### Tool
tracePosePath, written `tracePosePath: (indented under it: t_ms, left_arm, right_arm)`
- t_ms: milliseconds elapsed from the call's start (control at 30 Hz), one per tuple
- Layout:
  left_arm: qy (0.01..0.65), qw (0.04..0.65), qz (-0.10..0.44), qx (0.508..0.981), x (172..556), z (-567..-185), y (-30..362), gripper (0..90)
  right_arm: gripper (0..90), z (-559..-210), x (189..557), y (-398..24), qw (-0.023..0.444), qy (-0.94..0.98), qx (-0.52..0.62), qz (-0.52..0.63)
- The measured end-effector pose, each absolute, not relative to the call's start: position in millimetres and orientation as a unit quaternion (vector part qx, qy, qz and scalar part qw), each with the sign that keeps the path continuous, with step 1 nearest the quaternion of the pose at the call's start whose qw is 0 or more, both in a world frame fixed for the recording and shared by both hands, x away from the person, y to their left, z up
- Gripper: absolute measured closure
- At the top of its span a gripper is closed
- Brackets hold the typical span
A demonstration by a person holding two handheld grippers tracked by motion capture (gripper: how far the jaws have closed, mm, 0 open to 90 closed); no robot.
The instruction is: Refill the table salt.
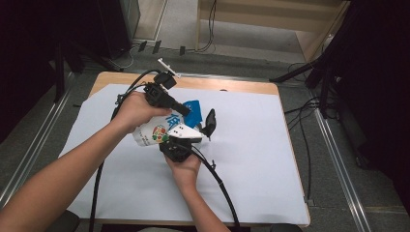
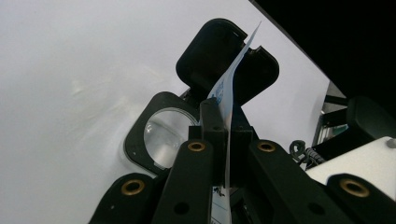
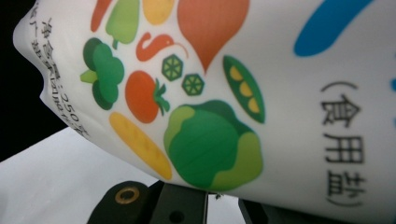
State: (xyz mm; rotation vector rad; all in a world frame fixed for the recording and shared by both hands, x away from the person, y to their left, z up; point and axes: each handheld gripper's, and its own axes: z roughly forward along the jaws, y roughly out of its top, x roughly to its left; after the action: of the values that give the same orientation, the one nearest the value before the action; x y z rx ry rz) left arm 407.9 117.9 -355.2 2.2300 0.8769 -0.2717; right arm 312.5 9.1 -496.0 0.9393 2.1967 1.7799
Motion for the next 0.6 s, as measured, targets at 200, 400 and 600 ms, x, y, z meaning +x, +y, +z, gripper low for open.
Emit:
tracePosePath:
  t_ms: [200,400,600]
  left_arm:
    - [0.343,0.365,-0.120,0.857,409.5,-354.4,116.9,90.0]
    - [0.346,0.365,-0.121,0.856,409.2,-356.7,117.4,90.0]
    - [0.351,0.366,-0.124,0.853,409.9,-357.9,117.6,90.0]
  right_arm:
    - [90.0,-495.1,314.4,7.7,0.090,0.734,0.315,0.595]
    - [90.0,-498.0,315.5,8.7,0.091,0.738,0.316,0.590]
    - [90.0,-499.6,315.6,10.2,0.089,0.740,0.313,0.589]
